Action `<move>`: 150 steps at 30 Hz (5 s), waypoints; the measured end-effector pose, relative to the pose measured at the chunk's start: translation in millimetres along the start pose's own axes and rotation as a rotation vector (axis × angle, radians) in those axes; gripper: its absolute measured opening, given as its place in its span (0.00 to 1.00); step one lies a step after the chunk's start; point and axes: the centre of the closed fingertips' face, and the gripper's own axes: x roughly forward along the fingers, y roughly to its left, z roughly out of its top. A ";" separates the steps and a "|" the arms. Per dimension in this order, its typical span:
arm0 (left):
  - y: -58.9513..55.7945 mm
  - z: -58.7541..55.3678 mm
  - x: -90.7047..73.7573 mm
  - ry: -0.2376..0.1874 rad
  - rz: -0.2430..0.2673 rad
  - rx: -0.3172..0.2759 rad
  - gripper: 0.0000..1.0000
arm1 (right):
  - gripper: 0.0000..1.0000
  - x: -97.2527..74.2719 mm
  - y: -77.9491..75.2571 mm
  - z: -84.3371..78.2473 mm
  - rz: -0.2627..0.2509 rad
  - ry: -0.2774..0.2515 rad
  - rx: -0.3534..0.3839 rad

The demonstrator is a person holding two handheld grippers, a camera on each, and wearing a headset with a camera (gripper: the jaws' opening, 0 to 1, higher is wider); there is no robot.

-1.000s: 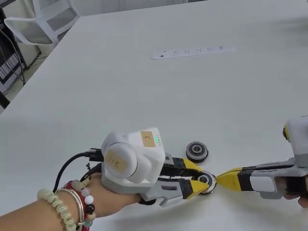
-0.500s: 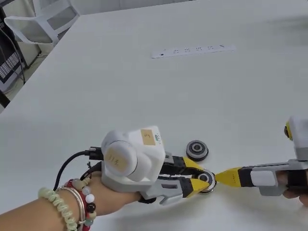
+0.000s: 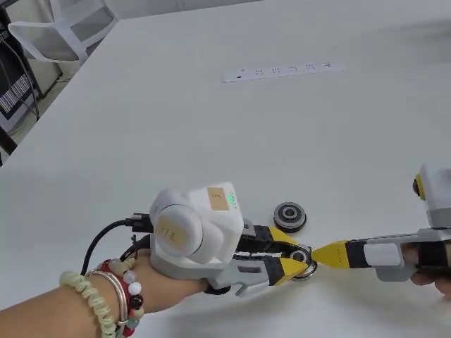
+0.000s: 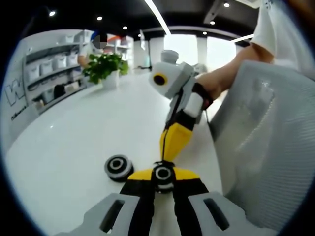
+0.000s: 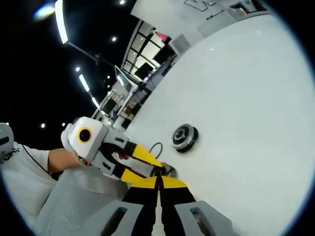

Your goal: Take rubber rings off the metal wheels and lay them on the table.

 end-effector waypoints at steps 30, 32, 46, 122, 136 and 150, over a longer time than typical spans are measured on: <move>-0.9 0.6 0.4 0.001 -0.007 0.010 0.14 | 0.00 1.9 14.2 3.5 0.075 -0.028 0.005; -1.0 0.7 0.5 0.001 -0.007 0.010 0.14 | 0.00 1.7 14.3 3.8 0.077 -0.028 0.005; -1.4 3.7 3.7 0.029 0.008 -0.021 0.14 | 0.00 0.0 0.4 -2.5 0.004 -0.017 0.005; 9.4 -0.7 -197.8 -0.021 0.397 -0.188 0.75 | 0.00 -23.2 122.9 103.5 0.090 -0.167 -0.278; 4.7 -20.0 -208.0 0.000 0.457 -0.244 0.76 | 0.00 22.4 131.0 113.7 0.102 -0.080 -0.353; 2.6 -26.9 -203.9 -0.005 0.448 -0.283 0.76 | 0.00 68.2 113.3 107.3 0.083 -0.051 -0.288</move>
